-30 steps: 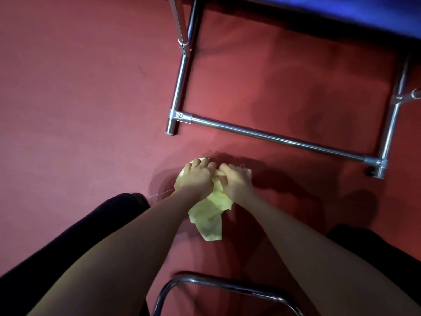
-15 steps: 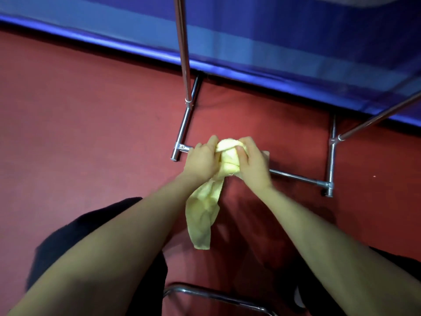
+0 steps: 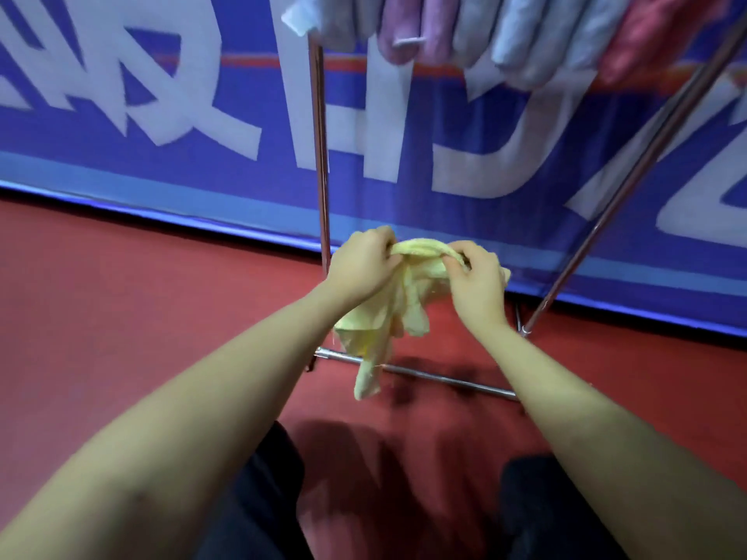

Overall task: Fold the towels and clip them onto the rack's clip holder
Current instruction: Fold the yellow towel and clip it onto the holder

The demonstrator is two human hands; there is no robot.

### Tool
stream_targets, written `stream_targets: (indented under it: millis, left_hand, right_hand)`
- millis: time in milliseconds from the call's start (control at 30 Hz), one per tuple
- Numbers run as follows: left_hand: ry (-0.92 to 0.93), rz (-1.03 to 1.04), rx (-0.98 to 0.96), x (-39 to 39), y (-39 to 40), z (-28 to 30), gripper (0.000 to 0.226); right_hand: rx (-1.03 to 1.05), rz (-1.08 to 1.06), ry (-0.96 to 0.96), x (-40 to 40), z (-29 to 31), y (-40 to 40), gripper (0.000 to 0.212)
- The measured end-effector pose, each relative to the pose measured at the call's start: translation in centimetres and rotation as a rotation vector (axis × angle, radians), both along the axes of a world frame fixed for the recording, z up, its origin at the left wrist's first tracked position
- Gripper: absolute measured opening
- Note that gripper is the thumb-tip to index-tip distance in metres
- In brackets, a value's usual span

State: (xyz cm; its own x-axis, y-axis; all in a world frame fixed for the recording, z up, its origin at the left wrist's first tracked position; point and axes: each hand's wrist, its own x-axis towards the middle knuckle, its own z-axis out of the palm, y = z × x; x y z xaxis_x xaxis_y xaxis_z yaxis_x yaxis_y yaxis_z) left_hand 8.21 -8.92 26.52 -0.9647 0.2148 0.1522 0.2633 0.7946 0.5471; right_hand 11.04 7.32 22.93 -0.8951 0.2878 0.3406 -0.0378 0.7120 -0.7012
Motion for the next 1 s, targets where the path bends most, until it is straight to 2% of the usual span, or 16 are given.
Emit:
stream_targets:
  millis: [233,367,533,600,767,900,933,1000]
  left_hand:
    - [0.203,0.004,0.142,0.9,2.0,10.4,0.019]
    - [0.242,-0.011,0.262,0.9,2.3,14.8,0.036]
    - [0.295,-0.008,0.287,1.1,2.6,18.2,0.034]
    - [0.320,0.021,0.294,1.3,2.7,19.3,0.039]
    - [0.379,0.169,0.190,1.1,2.7,21.2,0.045]
    - [0.367,0.222,0.178,1.0,2.5,22.0,0.037]
    - [0.364,0.229,0.187,1.0,2.5,22.1,0.034]
    - [0.368,0.234,0.204,1.0,2.3,22.3,0.023]
  right_hand:
    - [-0.017,-0.076,0.217,0.6,8.6,0.4,0.013]
    - [-0.148,-0.024,0.313,1.6,11.3,0.5,0.025]
    - [0.015,0.055,0.250,2.7,11.3,1.1,0.029]
    - [0.010,0.087,0.237,3.1,11.4,0.9,0.034]
    - [0.042,0.221,0.360,3.7,13.4,-0.8,0.041]
    - [0.131,0.332,0.210,3.9,15.0,-2.0,0.056]
    - [0.174,0.331,0.153,3.7,15.1,-2.2,0.054]
    - [0.227,0.295,0.144,3.2,15.0,-2.3,0.024]
